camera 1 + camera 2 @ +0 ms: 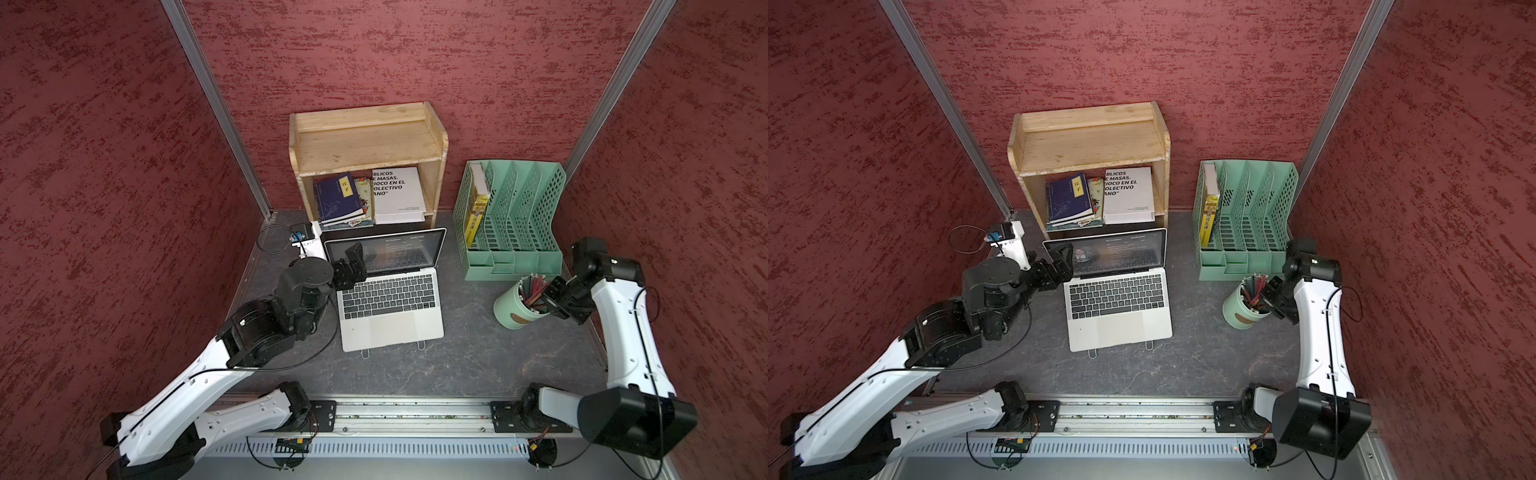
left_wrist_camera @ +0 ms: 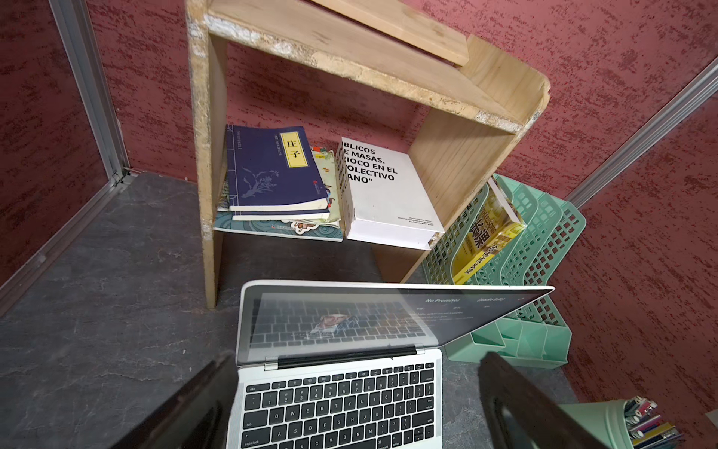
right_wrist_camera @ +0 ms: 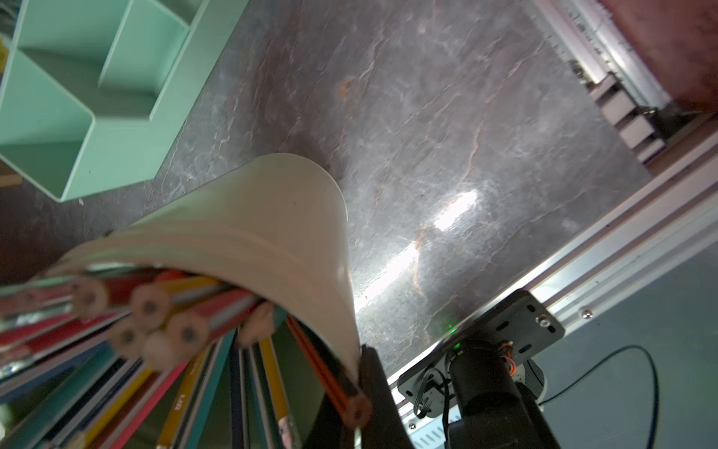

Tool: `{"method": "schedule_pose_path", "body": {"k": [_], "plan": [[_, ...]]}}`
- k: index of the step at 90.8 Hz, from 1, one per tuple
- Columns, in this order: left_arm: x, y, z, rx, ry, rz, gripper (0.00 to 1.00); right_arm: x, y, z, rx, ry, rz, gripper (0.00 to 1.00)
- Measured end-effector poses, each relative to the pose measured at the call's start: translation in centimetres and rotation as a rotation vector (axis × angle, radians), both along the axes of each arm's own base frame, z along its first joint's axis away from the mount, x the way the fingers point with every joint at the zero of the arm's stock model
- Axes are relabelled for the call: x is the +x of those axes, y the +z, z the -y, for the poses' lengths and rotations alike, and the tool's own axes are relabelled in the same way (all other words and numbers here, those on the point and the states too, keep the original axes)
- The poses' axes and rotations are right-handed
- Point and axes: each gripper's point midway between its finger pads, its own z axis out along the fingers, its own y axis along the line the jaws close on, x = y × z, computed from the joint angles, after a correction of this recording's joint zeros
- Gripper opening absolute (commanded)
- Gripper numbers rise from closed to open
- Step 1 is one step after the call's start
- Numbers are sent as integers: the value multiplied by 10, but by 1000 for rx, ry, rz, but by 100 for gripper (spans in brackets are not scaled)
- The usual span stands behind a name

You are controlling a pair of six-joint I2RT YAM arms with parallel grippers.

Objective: Close the laptop lid and set it aside
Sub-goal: Place the distractor at the center of the board.

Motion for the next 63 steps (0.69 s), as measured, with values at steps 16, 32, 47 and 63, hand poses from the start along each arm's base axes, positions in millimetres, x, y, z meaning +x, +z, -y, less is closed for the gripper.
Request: {"method": "schedule_pose_path", "body": {"k": [16,32,47,63], "plan": [[3,17,-1,23,4,21,100,6,9,43,-87,-76,-10,0],[11,14,-8,44,27,-5,100,13,9,75,-189,-86,-58,0],[19,4,-27,31,68,-59,100,20,-2,93,-211,-97,-95,0],[21,3,-41,9,93,-103,100,31,-16,106,-208,-112,-115,0]]}}
